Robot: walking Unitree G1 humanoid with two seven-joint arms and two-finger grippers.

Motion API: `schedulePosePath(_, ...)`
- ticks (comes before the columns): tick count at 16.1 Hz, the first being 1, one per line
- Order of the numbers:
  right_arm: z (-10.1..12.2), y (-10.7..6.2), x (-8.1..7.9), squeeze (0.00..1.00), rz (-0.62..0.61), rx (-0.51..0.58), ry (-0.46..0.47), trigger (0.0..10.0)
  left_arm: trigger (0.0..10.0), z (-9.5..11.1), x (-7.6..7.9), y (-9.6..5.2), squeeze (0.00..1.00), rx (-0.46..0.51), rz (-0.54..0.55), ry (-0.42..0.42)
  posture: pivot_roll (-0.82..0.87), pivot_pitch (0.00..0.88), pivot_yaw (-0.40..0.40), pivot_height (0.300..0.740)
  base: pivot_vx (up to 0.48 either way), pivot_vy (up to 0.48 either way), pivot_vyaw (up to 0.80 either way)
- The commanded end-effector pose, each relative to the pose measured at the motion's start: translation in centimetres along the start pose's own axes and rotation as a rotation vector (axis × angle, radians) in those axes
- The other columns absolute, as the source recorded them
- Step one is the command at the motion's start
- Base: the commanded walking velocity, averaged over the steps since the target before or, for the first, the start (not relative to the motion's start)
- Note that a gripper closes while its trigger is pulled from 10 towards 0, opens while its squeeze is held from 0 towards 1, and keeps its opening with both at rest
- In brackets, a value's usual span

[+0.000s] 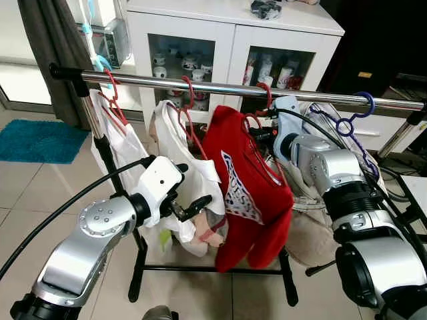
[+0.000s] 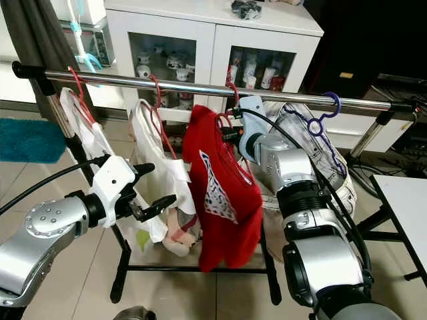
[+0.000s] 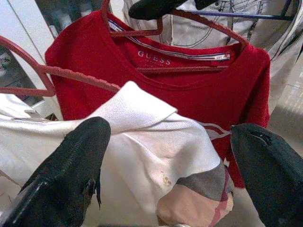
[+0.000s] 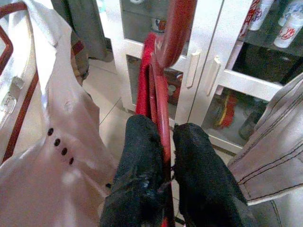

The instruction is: Hang hanger

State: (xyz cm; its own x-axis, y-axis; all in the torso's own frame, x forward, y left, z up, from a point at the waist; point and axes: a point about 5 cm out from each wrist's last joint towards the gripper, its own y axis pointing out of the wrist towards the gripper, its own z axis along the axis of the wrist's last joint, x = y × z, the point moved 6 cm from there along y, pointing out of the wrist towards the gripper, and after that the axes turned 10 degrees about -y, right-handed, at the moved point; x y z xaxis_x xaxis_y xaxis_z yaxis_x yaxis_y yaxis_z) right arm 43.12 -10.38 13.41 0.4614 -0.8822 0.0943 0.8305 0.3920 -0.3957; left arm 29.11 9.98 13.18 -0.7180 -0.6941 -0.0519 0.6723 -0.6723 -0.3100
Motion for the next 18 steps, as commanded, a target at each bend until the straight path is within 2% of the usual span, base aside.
schedulePosePath(1, 0.2, 0.0, 0.1, 0.00, -0.002, 0.006, -0.010, 0.0, 10.0, 0.5, 0.3, 0.0, 0.00, 0.006, -0.016, 0.025, 0.06, 0.000, -0.077, 0.740, 0.000, 0.000, 0.00)
schedulePosePath(7, 0.1, -0.2, -0.5, 0.00, 0.030, 0.023, -0.011, 0.0, 10.0, 0.5, 0.3, 0.1, 0.00, 0.004, -0.020, 0.032, 0.06, 0.000, -0.074, 0.740, 0.000, 0.000, 0.00)
schedulePosePath(10, 0.6, -0.7, -0.3, 0.00, 0.022, 0.065, -0.017, 0.0, 10.0, 0.4, 0.0, 0.3, 0.00, 0.010, 0.013, 0.020, 0.07, 0.000, -0.078, 0.740, 0.000, 0.000, 0.00)
schedulePosePath(12, 1.6, -1.7, 0.1, 0.00, -0.010, 0.133, 0.013, 0.0, 10.0, 0.1, -1.4, 1.0, 0.00, 0.037, 0.133, -0.055, 0.07, 0.000, -0.080, 0.740, 0.000, 0.000, 0.00)
schedulePosePath(13, 2.1, -2.3, 0.0, 0.00, -0.026, 0.178, 0.009, 0.0, 10.0, 0.8, -1.9, 1.4, 0.00, 0.092, 0.192, -0.095, 0.07, 0.000, -0.075, 0.740, 0.000, 0.000, 0.00)
schedulePosePath(15, 3.1, -3.7, -0.8, 0.00, -0.030, 0.267, -0.013, 0.0, 10.0, 1.3, -2.1, 1.7, 0.00, 0.141, 0.246, -0.129, 0.07, 0.000, -0.066, 0.740, 0.000, 0.000, 0.00)
schedulePosePath(16, 2.9, -4.3, -0.9, 0.00, -0.047, 0.277, -0.033, 0.0, 10.0, 1.2, -1.9, 1.7, 0.00, 0.145, 0.255, -0.140, 0.06, 0.000, -0.064, 0.740, 0.000, 0.000, 0.00)
schedulePosePath(18, 1.7, -5.2, -1.6, 0.00, -0.045, 0.273, -0.014, 0.0, 10.0, 0.5, -1.7, 1.8, 0.00, 0.132, 0.267, -0.147, 0.06, 0.000, -0.057, 0.740, 0.000, 0.000, 0.00)
